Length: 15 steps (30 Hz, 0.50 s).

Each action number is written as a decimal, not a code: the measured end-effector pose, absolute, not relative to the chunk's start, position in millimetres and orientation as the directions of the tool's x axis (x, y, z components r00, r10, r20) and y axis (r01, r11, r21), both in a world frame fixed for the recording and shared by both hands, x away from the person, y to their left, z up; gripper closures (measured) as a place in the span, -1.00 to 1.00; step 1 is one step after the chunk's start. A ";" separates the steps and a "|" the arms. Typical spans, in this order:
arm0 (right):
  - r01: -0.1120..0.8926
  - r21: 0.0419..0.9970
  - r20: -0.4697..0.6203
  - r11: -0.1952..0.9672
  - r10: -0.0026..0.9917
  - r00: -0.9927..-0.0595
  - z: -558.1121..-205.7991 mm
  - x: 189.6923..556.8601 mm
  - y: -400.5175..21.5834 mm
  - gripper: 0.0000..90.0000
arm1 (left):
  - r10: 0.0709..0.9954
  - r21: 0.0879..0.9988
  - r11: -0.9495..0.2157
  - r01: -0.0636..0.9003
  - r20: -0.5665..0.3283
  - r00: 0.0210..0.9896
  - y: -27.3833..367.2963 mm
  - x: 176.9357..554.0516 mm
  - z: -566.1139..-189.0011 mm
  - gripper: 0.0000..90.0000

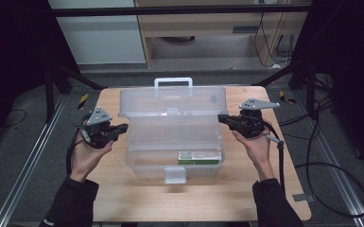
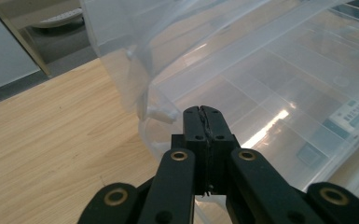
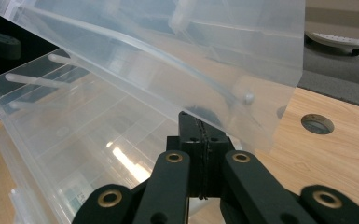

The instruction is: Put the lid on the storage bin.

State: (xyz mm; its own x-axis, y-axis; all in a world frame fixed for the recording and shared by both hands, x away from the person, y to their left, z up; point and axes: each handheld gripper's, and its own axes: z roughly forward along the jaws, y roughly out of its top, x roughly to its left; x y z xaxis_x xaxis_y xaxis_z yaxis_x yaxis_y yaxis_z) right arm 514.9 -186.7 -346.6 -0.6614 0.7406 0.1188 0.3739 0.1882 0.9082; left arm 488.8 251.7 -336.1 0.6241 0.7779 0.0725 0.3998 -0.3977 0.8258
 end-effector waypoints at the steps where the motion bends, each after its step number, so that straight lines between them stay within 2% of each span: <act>1: 0.375 0.908 0.120 0.189 0.740 -0.662 -346.7 514.7 -186.7 1.00 | 0.780 0.828 -0.390 0.403 0.065 0.622 252.1 489.4 -337.0 0.99; 15: 0.384 0.894 0.100 0.231 0.732 -0.674 -356.9 503.5 -189.1 1.00 | 0.796 0.839 -0.360 0.409 0.048 0.603 257.2 491.1 -346.8 1.00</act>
